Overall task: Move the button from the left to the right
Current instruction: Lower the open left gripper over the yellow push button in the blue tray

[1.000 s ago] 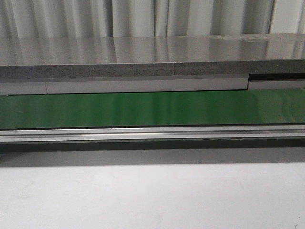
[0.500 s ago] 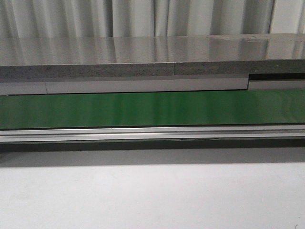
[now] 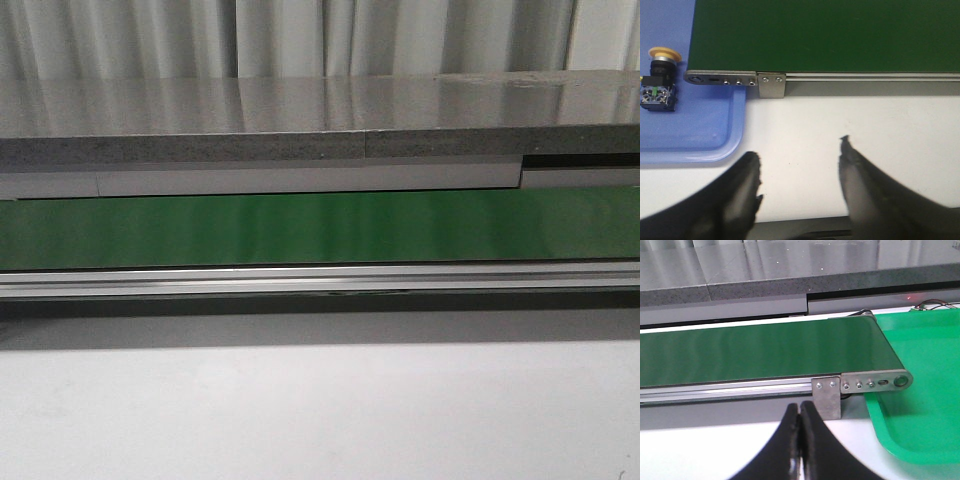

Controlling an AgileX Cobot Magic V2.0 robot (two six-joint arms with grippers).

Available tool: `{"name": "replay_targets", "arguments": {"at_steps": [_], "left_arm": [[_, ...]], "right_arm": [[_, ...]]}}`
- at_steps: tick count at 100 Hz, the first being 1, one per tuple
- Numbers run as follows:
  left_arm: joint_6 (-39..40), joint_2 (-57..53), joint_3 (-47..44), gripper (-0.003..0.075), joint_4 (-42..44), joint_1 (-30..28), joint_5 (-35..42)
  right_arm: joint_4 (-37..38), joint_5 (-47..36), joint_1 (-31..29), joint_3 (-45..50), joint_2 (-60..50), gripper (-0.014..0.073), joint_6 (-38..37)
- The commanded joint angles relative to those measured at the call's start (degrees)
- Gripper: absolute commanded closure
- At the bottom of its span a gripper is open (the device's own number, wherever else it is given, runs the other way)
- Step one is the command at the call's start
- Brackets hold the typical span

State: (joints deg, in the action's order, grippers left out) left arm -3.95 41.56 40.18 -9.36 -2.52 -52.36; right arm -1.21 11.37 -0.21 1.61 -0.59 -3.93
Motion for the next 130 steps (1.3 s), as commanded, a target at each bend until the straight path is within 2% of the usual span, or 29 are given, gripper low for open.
{"name": "replay_targets", "arguments": {"at_steps": [1,6,38,54,69,106,130], "left_arm": [[0.39,0.24,2.11,0.0146,-0.70,-0.14,2.70],[0.39,0.24,2.11,0.0120,-0.70,-0.14,3.31],[0.39,0.24,2.25,0.0123,-1.09,-0.26,5.36],[0.39,3.07,6.39,0.0123,-0.44,-1.53,4.19],[0.39,9.95,12.67,0.0123,2.47,-5.36,2.63],[0.28,31.11,26.39,0.0123,2.19,-16.01,4.19],[0.28,45.30,34.13,0.0123,1.96,-19.26,3.47]], "right_arm": [[0.03,-4.76,-0.34,-0.85,-1.16,0.0661,0.16],[0.03,-4.76,-0.34,-0.85,-1.16,0.0661,0.16],[0.03,-4.76,-0.34,-0.85,-1.16,0.0661,0.16],[0.03,-4.76,-0.34,-0.85,-1.16,0.0661,0.16],[0.03,-4.76,-0.34,-0.85,-1.16,0.0661,0.16],[0.03,-4.76,-0.34,-0.85,-1.16,0.0661,0.16],[0.03,-4.76,-0.34,-0.85,-1.16,0.0661,0.16]]}}
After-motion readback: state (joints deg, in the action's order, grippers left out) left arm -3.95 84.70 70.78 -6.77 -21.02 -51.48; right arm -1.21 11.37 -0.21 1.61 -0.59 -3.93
